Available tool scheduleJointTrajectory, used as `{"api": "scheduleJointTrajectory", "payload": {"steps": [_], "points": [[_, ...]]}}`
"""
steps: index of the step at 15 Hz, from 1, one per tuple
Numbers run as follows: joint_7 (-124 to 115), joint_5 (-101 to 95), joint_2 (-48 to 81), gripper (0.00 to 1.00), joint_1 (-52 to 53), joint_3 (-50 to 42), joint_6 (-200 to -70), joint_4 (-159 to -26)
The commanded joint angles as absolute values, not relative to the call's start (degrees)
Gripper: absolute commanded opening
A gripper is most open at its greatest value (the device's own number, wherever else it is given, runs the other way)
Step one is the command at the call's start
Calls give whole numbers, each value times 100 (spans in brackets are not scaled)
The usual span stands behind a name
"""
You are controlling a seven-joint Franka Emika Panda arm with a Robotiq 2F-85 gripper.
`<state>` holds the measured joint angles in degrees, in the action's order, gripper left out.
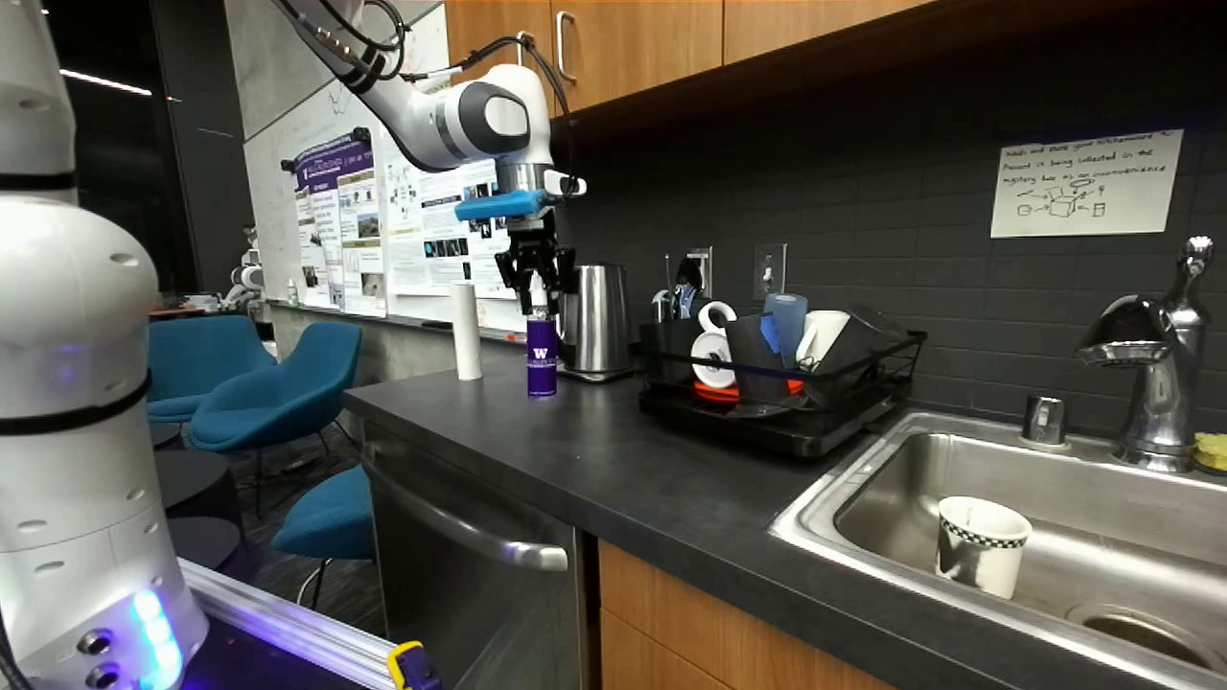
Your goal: Move the purple bottle closer to the paper towel roll
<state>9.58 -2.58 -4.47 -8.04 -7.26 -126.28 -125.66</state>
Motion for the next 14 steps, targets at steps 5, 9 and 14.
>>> {"api": "scheduleJointTrajectory", "payload": {"steps": [5, 9, 14], "points": [[878, -224, -426, 18, -760, -734, -12617, -12548], [243, -188, -126, 18, -575, -499, -12905, -12361], [-499, -236, 428, 18, -241, -176, -12964, -11812]]}}
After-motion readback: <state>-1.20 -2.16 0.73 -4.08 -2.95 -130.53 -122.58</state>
